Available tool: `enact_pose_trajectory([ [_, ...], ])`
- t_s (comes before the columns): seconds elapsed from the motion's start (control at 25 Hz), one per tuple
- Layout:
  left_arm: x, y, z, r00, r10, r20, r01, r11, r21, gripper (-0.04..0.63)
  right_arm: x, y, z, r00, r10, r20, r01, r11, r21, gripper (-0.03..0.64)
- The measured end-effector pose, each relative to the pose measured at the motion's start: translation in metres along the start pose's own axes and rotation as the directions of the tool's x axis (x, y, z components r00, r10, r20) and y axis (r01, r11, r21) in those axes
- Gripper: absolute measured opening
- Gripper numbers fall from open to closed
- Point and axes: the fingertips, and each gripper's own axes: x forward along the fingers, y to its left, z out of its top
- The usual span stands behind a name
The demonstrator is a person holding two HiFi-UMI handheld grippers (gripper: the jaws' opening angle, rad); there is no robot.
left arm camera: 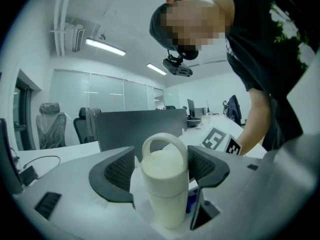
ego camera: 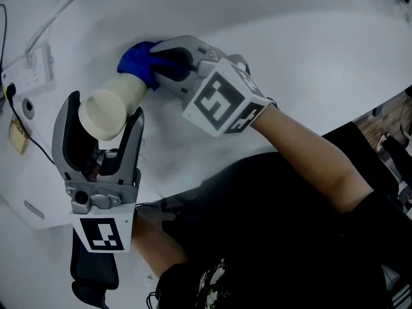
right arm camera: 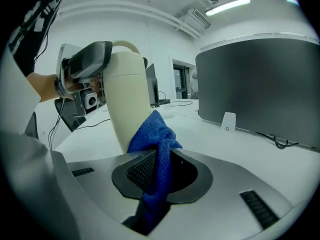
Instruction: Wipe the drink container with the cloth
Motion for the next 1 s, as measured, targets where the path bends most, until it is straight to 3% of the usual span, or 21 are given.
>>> enact_pose_trajectory([
  [0.16,-0.007,0.003,0.011,0.983,0.18,0.031,-0.178,0.982,-0.07,0.33,0.0,0.0,0.0,1.0,0.013,0.013,-0.013,1.0,0.002,0.055],
  [0.24,-0.007,0.001,0.009,0.96,0.28,0.011,-0.275,0.951,-0.142,0.338,-0.001,0.0,0.0,1.0,0.015,0.017,-0.015,1.0,0.001,0.055],
  [0.32,-0.006,0.003,0.003,0.922,0.385,-0.03,-0.383,0.904,-0.189,0.341,-0.001,0.001,0.0,1.0,0.015,0.024,-0.015,1.0,-0.001,0.055],
  [0.4,-0.003,0.007,-0.003,0.885,0.46,-0.077,-0.466,0.867,-0.177,0.339,-0.002,0.0,0.001,1.0,0.013,0.029,-0.013,1.0,-0.004,0.055],
  [0.52,0.001,0.01,-0.007,0.866,0.489,-0.108,-0.5,0.856,-0.134,0.336,-0.002,0.0,0.001,0.999,0.009,0.034,-0.008,1.0,-0.007,0.055],
  [0.64,0.003,0.012,-0.009,0.882,0.46,-0.108,-0.47,0.875,-0.115,0.288,0.0,-0.001,0.001,0.999,0.005,0.038,-0.006,1.0,0.006,0.057],
  [0.72,0.005,0.009,-0.01,0.909,0.404,-0.1,-0.414,0.904,-0.105,0.287,-0.002,-0.002,0.002,0.999,-0.003,0.046,0.001,0.999,0.04,0.057],
  [0.88,0.008,-0.004,-0.008,0.983,0.17,-0.064,-0.172,0.984,-0.039,0.287,-0.025,-0.009,0.024,0.99,-0.05,0.13,0.031,0.988,0.148,0.057],
  [1.0,0.008,-0.013,-0.006,0.999,-0.025,-0.026,0.025,0.999,0.02,0.287,-0.051,-0.019,0.061,0.959,-0.103,0.263,0.036,0.968,0.249,0.057],
])
